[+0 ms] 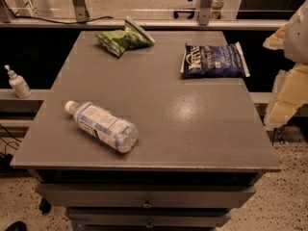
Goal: Pick green jalapeno chip bag
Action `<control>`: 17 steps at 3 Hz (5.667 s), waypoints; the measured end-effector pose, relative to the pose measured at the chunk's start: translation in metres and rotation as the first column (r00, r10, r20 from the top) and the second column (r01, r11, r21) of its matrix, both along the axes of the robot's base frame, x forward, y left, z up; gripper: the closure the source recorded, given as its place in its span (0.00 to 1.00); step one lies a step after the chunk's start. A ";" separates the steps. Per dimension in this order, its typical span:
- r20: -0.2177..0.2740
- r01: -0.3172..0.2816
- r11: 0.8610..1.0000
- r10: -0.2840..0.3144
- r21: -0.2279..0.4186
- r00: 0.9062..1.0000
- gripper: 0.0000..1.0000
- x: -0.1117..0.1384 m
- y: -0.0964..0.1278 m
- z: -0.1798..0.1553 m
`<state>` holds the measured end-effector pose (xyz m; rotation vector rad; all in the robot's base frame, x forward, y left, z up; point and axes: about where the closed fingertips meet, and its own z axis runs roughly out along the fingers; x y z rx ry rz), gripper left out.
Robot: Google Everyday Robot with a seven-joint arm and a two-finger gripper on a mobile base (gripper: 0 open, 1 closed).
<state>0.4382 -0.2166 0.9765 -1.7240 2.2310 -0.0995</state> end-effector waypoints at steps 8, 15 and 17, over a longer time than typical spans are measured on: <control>0.161 -0.060 0.955 0.013 0.289 0.987 0.00 0.157 0.150 -0.055; 0.175 0.082 0.751 -0.256 0.655 0.951 0.18 0.424 0.283 -0.111; 0.204 0.054 0.727 -0.263 0.684 0.943 0.64 0.435 0.289 -0.094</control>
Offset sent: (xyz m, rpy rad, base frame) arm 0.0127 0.0149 -0.0112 0.0612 -0.0002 0.0190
